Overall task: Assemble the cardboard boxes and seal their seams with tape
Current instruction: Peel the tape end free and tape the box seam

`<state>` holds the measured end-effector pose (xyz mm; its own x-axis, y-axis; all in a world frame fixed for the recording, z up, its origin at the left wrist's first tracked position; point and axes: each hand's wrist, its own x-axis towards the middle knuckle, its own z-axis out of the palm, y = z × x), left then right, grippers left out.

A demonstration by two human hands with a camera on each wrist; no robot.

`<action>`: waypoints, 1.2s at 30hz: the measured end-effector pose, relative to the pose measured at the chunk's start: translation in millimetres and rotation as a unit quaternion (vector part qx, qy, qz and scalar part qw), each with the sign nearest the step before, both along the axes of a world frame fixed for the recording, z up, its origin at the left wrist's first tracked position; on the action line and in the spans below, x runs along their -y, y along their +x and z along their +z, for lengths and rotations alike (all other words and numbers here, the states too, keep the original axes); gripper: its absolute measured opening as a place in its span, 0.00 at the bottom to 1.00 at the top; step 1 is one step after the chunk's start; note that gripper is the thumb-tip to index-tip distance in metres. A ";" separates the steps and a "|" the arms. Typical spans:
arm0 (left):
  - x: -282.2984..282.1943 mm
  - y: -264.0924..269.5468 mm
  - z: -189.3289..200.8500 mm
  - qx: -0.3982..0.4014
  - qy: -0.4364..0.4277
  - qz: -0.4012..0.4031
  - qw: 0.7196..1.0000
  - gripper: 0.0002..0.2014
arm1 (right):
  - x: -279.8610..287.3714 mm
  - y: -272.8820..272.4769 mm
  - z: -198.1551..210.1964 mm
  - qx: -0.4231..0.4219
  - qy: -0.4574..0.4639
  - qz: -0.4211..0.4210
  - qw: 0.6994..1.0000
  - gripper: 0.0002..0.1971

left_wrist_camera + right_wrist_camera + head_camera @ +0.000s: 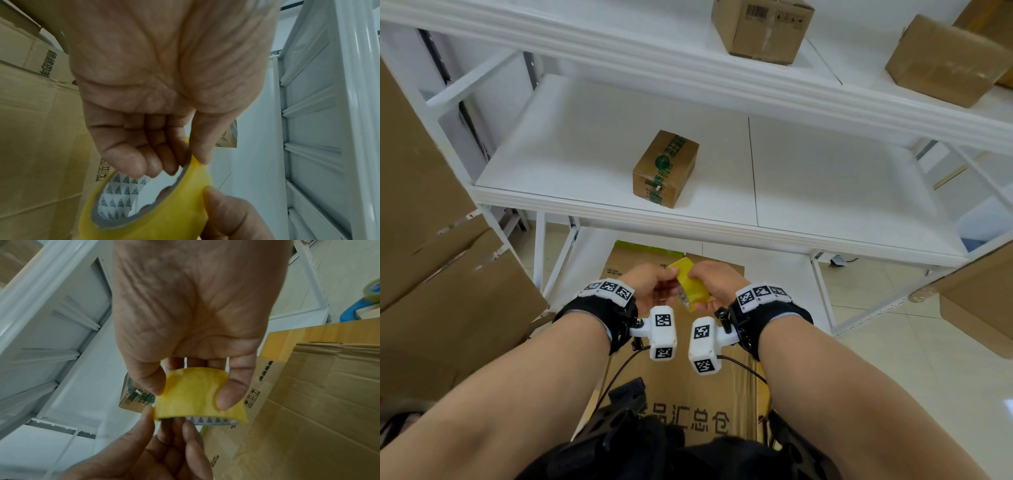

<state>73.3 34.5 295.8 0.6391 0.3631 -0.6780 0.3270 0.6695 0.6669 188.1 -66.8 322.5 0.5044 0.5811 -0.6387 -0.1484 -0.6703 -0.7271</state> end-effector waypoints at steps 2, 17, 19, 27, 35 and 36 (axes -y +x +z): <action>-1.3 1.1 1.7 -0.004 -0.010 0.004 1.000 0.08 | -2.0 0.4 0.5 -0.005 -0.001 0.007 1.000 0.11; -10.7 -6.3 15.3 0.042 -0.021 0.014 0.999 0.10 | -10.2 -0.7 -1.2 0.032 0.080 0.044 0.995 0.04; -11.1 -3.6 19.4 0.034 0.004 0.009 0.999 0.08 | -12.6 -0.9 0.3 0.034 0.084 0.042 0.995 0.04; -16.7 -8.7 23.6 0.084 -0.074 0.070 0.991 0.10 | -12.0 -1.3 13.7 0.041 0.120 0.077 0.989 0.08; -9.1 -5.0 34.2 0.070 0.014 0.018 0.997 0.07 | -9.5 -2.6 14.1 0.050 0.138 0.017 0.989 0.07; -11.0 -6.4 33.9 0.068 -0.003 0.029 0.997 0.07 | -8.7 -2.4 15.0 0.046 0.145 0.024 0.988 0.07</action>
